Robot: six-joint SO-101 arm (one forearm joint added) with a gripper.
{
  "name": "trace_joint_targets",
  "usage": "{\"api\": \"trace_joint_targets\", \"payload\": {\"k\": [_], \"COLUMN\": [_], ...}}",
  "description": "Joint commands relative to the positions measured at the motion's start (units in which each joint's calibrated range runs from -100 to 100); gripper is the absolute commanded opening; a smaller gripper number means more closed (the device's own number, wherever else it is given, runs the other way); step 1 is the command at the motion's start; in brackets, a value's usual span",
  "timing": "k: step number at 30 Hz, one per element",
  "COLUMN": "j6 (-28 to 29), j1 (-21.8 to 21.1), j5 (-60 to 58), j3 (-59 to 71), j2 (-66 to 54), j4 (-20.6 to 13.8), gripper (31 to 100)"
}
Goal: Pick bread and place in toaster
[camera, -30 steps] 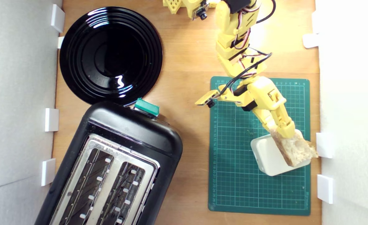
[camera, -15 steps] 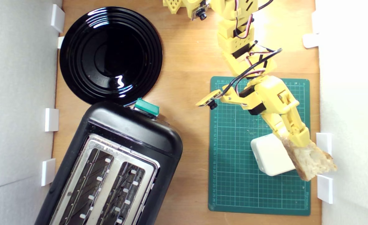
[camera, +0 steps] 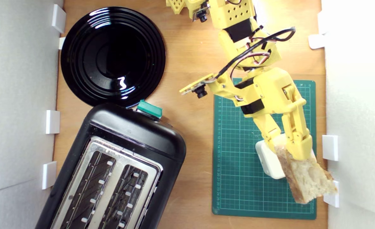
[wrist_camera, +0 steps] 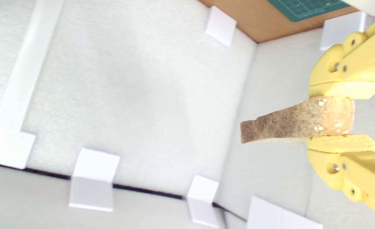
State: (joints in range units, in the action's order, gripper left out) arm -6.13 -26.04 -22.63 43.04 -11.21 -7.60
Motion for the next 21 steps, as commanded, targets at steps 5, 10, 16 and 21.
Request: {"api": "trace_joint_targets", "payload": {"k": [5, 10, 16, 21], "j6": [-3.6, -5.8, -9.1, -12.3], "j1": [5.0, 8.2, 12.4, 16.9], "j5": [9.0, 13.3, 18.0, 21.9], "j3": [-2.2, -2.2, -2.3, -2.4], "j2": [-17.5, -25.5, -31.5, -35.1], "j4": [-0.2, -0.2, -0.2, -0.3], "gripper": [56.7, 56.7, 56.7, 56.7]}}
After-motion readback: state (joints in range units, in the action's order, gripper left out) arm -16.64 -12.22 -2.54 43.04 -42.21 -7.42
